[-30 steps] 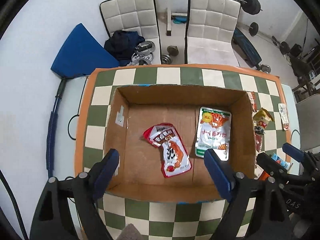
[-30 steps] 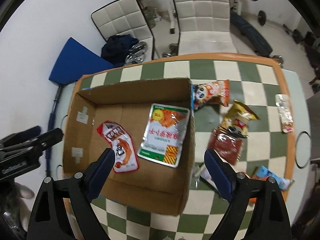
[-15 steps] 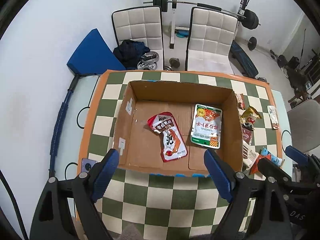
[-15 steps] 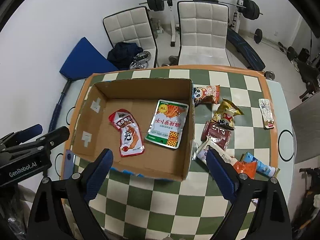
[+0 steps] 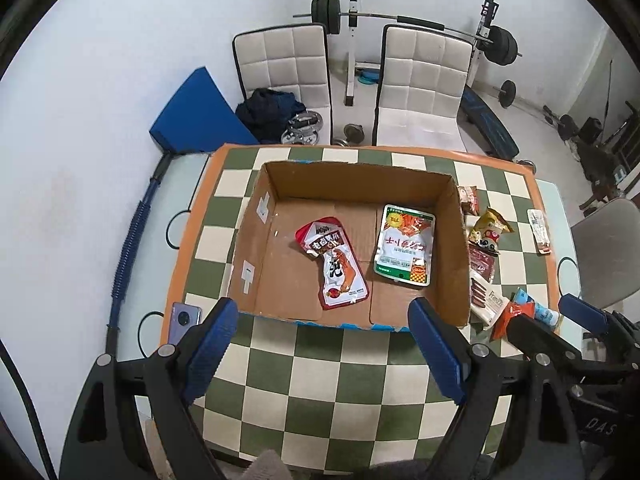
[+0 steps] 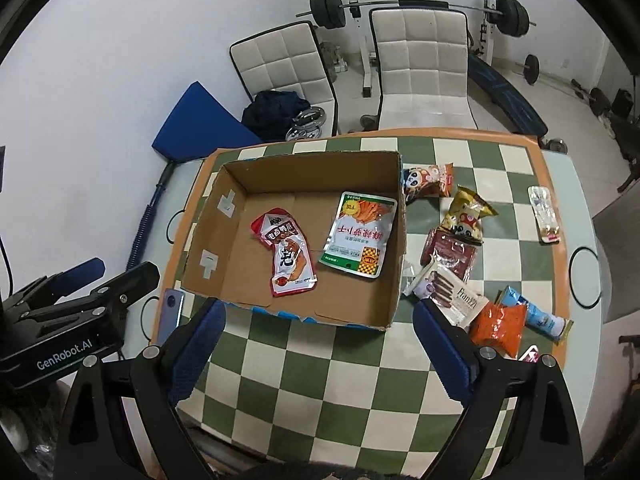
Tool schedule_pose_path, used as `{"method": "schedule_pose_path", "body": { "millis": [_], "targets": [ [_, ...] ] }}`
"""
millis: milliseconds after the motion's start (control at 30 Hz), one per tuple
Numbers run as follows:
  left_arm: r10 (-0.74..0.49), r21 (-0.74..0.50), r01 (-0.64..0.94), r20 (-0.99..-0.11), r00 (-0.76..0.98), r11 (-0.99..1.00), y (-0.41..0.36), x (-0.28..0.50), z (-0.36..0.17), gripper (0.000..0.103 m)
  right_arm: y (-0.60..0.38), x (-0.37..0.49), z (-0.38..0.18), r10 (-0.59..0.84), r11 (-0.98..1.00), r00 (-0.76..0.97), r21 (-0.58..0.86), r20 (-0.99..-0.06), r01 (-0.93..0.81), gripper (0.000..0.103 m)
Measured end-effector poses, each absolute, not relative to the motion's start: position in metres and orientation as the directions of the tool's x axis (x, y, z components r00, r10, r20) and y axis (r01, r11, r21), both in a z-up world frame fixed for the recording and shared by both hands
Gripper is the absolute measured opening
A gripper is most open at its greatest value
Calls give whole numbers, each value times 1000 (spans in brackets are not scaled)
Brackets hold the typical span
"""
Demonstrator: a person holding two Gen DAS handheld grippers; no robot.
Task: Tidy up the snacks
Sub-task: 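Move both grippers back toward the remaining snacks, then grasp the blue milk tube with the right gripper while the left grasps the orange bag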
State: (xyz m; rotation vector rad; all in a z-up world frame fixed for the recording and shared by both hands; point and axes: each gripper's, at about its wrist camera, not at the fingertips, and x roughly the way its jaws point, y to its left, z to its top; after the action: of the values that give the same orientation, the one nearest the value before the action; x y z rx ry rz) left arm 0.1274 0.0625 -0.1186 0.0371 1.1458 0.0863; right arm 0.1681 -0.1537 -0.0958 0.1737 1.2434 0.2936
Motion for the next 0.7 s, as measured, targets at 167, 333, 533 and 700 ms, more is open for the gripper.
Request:
{"method": "schedule_pose_path", "body": {
  "millis": [167, 333, 533, 700],
  "targets": [
    [60, 58, -18, -913, 404, 998, 22, 129, -122, 87, -210, 168, -105, 327, 945, 262, 322, -908, -64, 97],
    [-15, 7, 68, -948, 317, 998, -44, 141, -154, 87, -296, 174, -130, 280, 954, 204, 295, -938, 47, 97],
    [-154, -152, 81, -988, 23, 985, -125, 156, -239, 87, -399, 189, -187, 164, 984, 67, 167, -984, 54, 97],
    [-287, -268, -112, -934, -211, 957, -164, 172, -326, 86, -447, 199, -229, 95, 995, -8, 96, -995, -41, 97]
  ]
}}
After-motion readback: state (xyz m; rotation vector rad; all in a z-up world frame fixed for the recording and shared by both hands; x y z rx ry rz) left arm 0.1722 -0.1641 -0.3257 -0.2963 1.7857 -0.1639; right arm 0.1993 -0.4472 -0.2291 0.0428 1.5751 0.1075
